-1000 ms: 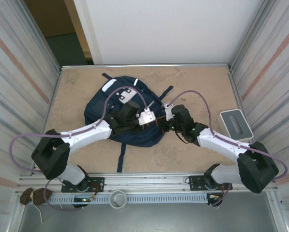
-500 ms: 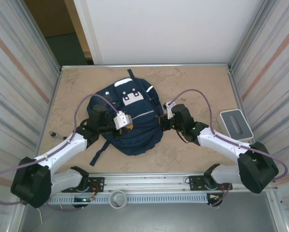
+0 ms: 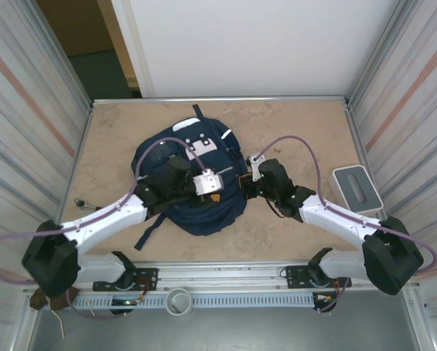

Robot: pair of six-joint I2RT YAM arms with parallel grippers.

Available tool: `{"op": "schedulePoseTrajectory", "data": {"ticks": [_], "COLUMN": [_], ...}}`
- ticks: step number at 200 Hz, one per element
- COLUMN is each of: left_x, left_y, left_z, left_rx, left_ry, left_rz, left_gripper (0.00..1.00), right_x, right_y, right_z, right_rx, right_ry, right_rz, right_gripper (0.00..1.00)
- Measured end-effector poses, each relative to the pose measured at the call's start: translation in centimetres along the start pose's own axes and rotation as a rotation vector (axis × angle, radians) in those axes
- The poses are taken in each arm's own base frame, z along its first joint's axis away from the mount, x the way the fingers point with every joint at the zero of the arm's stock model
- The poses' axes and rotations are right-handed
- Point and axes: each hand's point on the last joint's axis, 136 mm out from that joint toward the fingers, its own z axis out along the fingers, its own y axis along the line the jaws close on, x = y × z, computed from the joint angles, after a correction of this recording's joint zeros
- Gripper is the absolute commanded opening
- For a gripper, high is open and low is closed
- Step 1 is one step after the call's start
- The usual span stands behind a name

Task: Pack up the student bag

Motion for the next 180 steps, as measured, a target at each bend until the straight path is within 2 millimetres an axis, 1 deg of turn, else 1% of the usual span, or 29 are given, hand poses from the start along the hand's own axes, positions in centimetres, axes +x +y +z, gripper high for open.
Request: {"op": "schedulePoseTrajectory", "data": {"ticks": [10,17,24,39,57,65,73,90,117,134,156,180], "left_x": [0.0,0.2,0.4,0.8,1.0,1.0,0.8,0.7,0.8,0.5,0.4,0.6], "left_y": [0.0,-0.2,-0.2,-0.2,0.1,0.3,0.4,0.3,-0.3,-0.4,-0.6,-0.5], "left_z": [1.1,1.8,2.5,3.7,4.1,4.0,3.8,2.7,-0.5,-2.1,-2.9,-3.2], "left_rx": [0.009,0.019,0.025,0.033,0.028,0.032,0.041,0.071,0.14,0.18,0.229,0.239], "left_ry": [0.024,0.039,0.057,0.083,0.096,0.088,0.071,0.008,-0.133,-0.207,-0.266,-0.28], "left_rz": [0.012,0.017,0.018,0.033,0.042,0.045,0.051,0.039,0.005,-0.014,-0.027,-0.031], "left_gripper": [0.63,0.59,0.54,0.37,0.16,0.11,0.08,0.04,0.04,0.04,0.05,0.05], "right_x": [-0.1,-0.2,-0.3,-0.5,-0.3,-0.2,-0.1,-0.2,-0.9,-1.4,-1.7,-1.5], "right_y": [0.1,0.2,0.3,0.4,0.3,0.2,0.1,0.1,0.9,1.4,1.3,1.0], "right_z": [-0.2,-0.3,-0.4,-0.6,-0.7,-0.7,-0.7,-0.8,-1.1,-1.3,-1.0,0.5], "right_rx": [-0.004,-0.007,-0.01,-0.013,-0.008,-0.001,0.003,0.002,-0.051,-0.083,-0.085,-0.078], "right_ry": [-0.006,-0.011,-0.017,-0.025,-0.027,-0.027,-0.026,-0.032,-0.056,-0.073,-0.084,-0.047], "right_rz": [-0.001,-0.002,-0.003,-0.001,-0.001,-0.002,-0.002,-0.009,-0.013,-0.011,-0.009,0.008], "right_gripper": [0.0,0.0,0.0,0.0,0.0,0.0,0.0,0.0,0.0,0.0,0.0,0.0]}}
